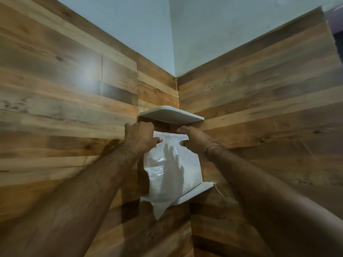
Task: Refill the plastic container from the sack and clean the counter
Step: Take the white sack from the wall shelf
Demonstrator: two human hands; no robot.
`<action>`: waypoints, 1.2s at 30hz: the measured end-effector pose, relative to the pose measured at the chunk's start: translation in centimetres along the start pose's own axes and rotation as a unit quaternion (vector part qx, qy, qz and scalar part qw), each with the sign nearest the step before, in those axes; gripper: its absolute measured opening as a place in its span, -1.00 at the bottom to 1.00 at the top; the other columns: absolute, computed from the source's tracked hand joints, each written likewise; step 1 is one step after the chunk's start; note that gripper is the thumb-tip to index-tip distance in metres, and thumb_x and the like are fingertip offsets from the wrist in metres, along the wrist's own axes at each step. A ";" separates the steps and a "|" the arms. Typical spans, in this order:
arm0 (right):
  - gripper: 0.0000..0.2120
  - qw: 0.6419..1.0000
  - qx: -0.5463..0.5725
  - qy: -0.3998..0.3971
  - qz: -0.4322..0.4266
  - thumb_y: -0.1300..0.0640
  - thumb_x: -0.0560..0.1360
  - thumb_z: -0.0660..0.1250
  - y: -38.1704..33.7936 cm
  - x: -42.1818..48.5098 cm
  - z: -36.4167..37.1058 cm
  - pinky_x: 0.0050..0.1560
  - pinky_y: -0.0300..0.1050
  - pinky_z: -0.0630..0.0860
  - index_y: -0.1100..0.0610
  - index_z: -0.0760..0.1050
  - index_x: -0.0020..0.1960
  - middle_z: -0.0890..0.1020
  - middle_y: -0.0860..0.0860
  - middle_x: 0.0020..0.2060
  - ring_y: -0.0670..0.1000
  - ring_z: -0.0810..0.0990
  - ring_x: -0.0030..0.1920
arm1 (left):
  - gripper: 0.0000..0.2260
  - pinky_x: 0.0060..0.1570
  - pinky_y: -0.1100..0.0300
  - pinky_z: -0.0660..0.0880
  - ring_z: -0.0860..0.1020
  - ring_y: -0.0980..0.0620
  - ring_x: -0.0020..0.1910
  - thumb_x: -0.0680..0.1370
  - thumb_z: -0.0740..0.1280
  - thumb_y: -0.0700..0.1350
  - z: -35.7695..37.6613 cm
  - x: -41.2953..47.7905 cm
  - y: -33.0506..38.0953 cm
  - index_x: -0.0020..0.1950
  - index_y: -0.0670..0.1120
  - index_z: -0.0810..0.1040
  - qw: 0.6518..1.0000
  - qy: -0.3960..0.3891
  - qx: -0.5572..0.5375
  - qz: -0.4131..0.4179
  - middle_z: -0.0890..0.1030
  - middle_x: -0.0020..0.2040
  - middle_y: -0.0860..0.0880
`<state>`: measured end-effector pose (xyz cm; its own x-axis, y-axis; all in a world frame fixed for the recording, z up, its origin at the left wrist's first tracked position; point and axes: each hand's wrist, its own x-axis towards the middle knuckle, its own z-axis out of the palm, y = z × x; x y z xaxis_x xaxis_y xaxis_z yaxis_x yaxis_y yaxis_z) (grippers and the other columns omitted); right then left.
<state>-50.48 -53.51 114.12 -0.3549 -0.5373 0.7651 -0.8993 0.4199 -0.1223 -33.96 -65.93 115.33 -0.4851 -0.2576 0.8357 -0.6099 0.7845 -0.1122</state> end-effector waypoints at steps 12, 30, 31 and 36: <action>-0.54 0.992 -0.115 -0.055 -0.015 0.16 0.56 0.42 -1.2 6.7 2.8 0.37 0.03 0.47 0.10 0.50 0.45 0.59 0.13 0.34 0.19 0.54 0.31 | -0.77 -0.11 0.14 0.33 0.61 0.02 -0.02 0.56 0.44 0.15 2.7 0.8 -2.2 0.09 0.04 0.70 0.981 0.121 -0.150 0.002 0.70 0.01 0.02; -0.76 0.997 -0.038 0.055 0.047 0.03 0.51 0.49 2.1 -4.2 -7.8 -0.36 -0.20 0.52 0.01 0.60 -0.32 0.65 0.02 -0.46 0.05 0.68 -0.40 | -0.77 -0.11 0.15 0.42 0.65 -0.07 -0.05 0.53 0.47 0.17 -2.8 -4.4 -2.2 0.01 0.03 0.74 0.951 0.171 -0.258 -0.016 0.74 -0.07 -0.01; -0.71 0.996 -0.042 0.055 0.053 0.03 0.51 0.49 2.6 -5.7 -8.7 -0.39 -0.21 0.46 0.00 0.55 -0.37 0.62 0.00 -0.48 0.04 0.66 -0.41 | -0.77 -0.12 0.15 0.42 0.64 -0.05 -0.08 0.53 0.47 0.17 -3.5 -5.2 -1.2 -0.01 0.03 0.74 0.951 0.168 -0.259 -0.013 0.73 -0.09 0.00; -0.67 0.994 -0.022 0.015 0.105 -0.06 0.46 0.53 5.8 -16.1 -12.7 -0.27 -0.09 0.59 0.13 0.55 -0.31 0.65 0.04 -0.44 0.03 0.69 -0.40 | -0.77 -0.17 0.14 0.42 0.60 0.01 -0.15 0.49 0.49 0.18 -6.5 -12.9 5.1 -0.10 0.03 0.71 0.955 0.122 -0.271 0.010 0.69 -0.19 0.07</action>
<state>-46.75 -33.09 109.09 -0.5247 -0.4127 0.7446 -0.7944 0.5519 -0.2538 -26.70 -54.92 107.48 -0.2917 -0.1524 0.9443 -0.1569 0.9815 0.1099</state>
